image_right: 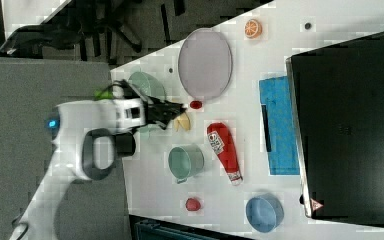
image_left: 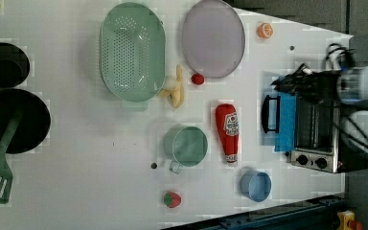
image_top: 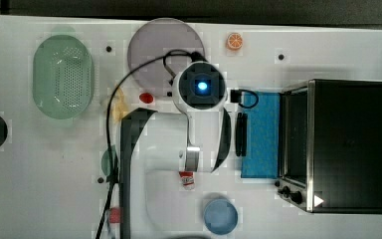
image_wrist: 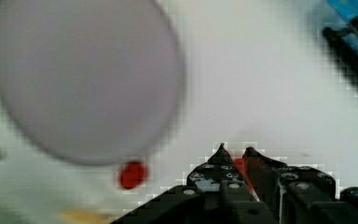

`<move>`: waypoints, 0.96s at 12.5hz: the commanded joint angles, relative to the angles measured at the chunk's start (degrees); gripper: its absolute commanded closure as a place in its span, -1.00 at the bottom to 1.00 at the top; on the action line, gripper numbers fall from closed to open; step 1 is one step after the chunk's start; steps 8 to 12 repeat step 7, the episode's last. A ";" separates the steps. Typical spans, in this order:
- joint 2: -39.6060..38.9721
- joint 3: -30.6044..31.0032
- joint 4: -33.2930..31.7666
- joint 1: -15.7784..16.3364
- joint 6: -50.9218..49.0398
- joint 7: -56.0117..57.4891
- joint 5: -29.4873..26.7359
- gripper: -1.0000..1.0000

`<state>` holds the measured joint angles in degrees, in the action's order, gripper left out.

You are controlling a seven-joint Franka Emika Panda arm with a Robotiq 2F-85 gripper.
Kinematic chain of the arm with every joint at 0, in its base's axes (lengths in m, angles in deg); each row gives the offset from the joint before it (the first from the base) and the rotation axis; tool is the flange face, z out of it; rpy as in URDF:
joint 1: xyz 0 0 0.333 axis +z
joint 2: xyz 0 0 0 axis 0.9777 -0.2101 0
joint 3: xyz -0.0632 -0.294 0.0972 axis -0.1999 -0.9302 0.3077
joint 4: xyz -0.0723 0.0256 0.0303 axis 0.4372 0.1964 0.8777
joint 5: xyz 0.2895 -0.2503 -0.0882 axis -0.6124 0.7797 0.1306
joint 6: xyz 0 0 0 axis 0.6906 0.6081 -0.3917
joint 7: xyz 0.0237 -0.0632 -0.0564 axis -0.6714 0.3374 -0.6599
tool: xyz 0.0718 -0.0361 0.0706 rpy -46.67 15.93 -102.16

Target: Flap open oven.

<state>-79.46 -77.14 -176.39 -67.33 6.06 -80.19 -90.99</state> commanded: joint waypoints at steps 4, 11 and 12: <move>9.50 -1.38 10.36 -0.60 -21.81 -7.05 -0.33 0.65; 11.65 -1.26 15.83 -0.61 -33.81 -10.24 4.19 0.65; 11.65 -1.26 15.83 -0.61 -33.81 -10.24 4.19 0.65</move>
